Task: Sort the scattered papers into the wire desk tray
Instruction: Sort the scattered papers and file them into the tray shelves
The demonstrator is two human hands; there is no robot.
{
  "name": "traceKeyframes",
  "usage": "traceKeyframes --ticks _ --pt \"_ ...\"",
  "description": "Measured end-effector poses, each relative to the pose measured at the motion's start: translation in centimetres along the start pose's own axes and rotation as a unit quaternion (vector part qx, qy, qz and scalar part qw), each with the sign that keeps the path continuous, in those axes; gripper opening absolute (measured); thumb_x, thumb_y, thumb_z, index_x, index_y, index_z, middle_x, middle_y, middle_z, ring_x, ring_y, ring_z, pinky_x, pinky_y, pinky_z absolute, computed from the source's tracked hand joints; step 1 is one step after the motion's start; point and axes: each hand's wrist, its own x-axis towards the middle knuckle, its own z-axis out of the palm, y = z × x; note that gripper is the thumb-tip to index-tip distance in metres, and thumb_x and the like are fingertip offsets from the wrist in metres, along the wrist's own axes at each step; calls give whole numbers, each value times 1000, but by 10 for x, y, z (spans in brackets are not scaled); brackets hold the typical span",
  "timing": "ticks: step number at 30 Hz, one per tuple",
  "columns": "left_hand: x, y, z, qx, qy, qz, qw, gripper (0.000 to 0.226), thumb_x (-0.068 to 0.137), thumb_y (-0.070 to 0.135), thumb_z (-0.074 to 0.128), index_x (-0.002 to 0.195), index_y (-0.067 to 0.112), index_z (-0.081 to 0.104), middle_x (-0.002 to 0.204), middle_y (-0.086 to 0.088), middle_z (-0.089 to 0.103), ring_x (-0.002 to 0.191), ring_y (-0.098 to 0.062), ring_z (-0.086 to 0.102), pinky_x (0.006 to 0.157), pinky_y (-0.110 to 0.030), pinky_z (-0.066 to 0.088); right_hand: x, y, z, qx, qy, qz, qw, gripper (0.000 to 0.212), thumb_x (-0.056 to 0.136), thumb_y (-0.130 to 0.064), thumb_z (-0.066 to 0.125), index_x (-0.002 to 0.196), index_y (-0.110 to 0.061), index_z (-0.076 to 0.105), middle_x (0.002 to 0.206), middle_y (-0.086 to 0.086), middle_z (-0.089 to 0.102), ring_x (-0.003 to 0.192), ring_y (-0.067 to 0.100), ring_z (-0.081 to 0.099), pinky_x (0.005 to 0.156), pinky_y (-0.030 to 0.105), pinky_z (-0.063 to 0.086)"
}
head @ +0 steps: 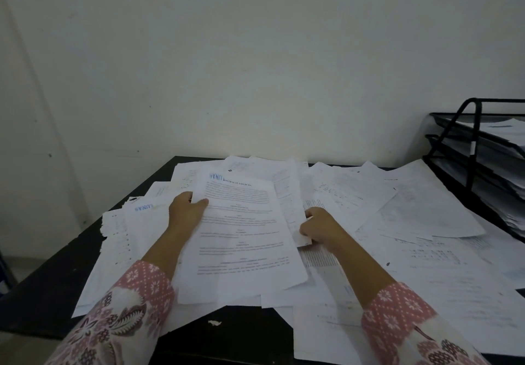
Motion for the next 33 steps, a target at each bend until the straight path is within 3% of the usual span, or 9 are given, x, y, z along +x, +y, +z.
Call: traceKeyframes --ticks 2,5,9,11,14,16,21,27,33 --pt "2 7 10 -27 5 -8 1000 13 93 17 56 100 7 57 113 -12 61 92 -21 55 79 -30 43 -1 2 -4 14 -11 7 1000 16 82 5 45 93 3 57 84 11 54 71 21 50 58 27 41" --pt "0 18 24 -41 -5 -22 999 21 95 16 51 112 4 56 118 -12 59 92 -19 51 79 -28 41 2 4 -8 64 -1 38 997 18 87 0 41 71 -9 42 72 5 42 61 17 40 58 25 34" --pt "-2 26 39 -46 -13 -33 998 30 96 15 49 124 2 50 125 -14 55 105 -25 54 80 -28 40 -4 5 -9 108 -19 31 993 23 92 -31 56 86 -11 49 89 10 55 76 22 55 59 24 42" --pt "-4 29 45 -44 -17 -34 998 33 96 16 48 127 4 47 126 -13 55 106 -25 54 79 -27 41 -5 7 -8 78 -19 -7 997 24 84 -28 68 85 -11 51 89 6 56 76 17 55 55 20 41" --pt "-4 28 47 -14 -4 -12 1000 26 98 19 44 120 6 50 112 -6 54 94 -18 48 75 -26 39 -5 8 -9 30 -3 -18 999 22 85 -15 67 101 -4 56 101 6 60 88 19 56 70 26 45" --pt "0 24 42 65 17 7 998 23 99 20 40 110 7 55 108 -7 54 99 -23 49 78 -29 41 -1 9 -14 32 37 -17 999 25 88 -11 61 109 1 58 115 13 62 97 24 58 76 31 47" --pt "6 10 20 337 -25 -17 941 45 95 36 47 130 8 43 133 -17 38 123 -32 37 99 -38 35 12 20 -33 96 132 23 986 36 91 -9 53 125 3 52 125 16 57 112 31 55 84 28 42" --pt "5 2 20 368 -68 4 927 66 78 56 66 116 5 49 119 -14 49 110 -27 50 86 -31 42 16 26 -40 132 180 38 974 30 92 -3 48 119 6 54 120 18 60 101 30 57 75 26 40" --pt "0 9 28 301 -87 17 949 52 83 29 70 121 0 48 123 -14 55 113 -26 54 84 -25 41 13 27 -36 142 180 41 972 33 94 -8 48 126 2 49 127 16 55 110 31 54 80 29 41"
